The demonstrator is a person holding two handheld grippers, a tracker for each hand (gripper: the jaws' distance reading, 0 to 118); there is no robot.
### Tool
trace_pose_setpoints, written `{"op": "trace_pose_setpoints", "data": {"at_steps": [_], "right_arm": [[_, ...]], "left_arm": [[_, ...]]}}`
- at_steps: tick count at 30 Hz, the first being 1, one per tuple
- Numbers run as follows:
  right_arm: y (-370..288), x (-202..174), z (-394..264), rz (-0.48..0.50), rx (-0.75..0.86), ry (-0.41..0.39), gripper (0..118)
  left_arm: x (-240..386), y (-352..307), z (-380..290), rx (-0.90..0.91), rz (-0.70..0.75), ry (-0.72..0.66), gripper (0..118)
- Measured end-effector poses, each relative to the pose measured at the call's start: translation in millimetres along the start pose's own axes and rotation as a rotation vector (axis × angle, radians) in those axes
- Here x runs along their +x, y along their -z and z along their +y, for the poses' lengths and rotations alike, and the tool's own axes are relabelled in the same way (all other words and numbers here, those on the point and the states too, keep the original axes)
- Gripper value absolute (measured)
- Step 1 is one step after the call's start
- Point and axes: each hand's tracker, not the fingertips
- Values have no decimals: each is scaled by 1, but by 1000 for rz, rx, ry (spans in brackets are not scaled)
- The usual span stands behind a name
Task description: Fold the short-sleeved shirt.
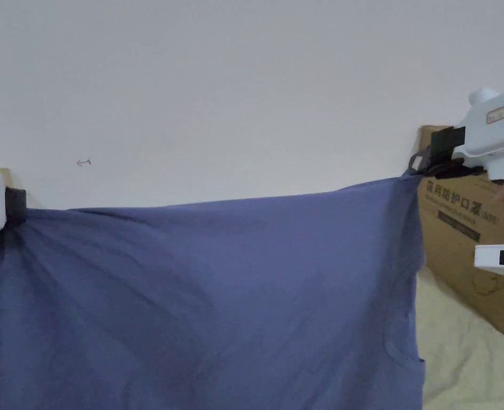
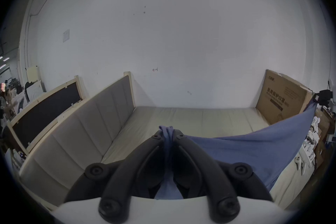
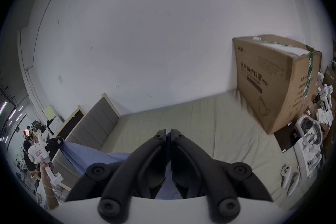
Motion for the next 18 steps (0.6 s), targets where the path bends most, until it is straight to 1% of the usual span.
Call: {"op": "trace_pose_setpoints", "data": {"at_steps": [2, 4, 6, 8, 10, 12, 13, 15, 18], "right_arm": [[-10, -3, 15, 9, 21, 10, 4], [-20, -8, 32, 9, 44, 17, 4], [-25, -10, 53, 3, 63, 25, 4], [-35, -18, 76, -6, 83, 20, 4], [-39, -24, 97, -14, 107, 15, 4], [-48, -36, 112, -32, 170, -6, 4], [-49, -39, 120, -39, 166, -10, 4], [-54, -45, 129, -39, 176, -16, 4], [-60, -48, 132, -30, 206, -5, 4]], "left_arm": [[7, 2, 23, 20, -8, 20, 6], [12, 4, 48, 53, -6, 6, 6], [13, 3, 72, 99, -31, -59, 6], [17, 4, 99, 99, -36, -34, 6], [24, 2, 124, 138, -17, 7, 6], [27, -6, 142, 184, -34, -23, 6], [29, -8, 152, 182, -34, -10, 6], [34, -12, 166, 209, -12, 24, 6], [35, -14, 172, 237, 2, 40, 6]]}}
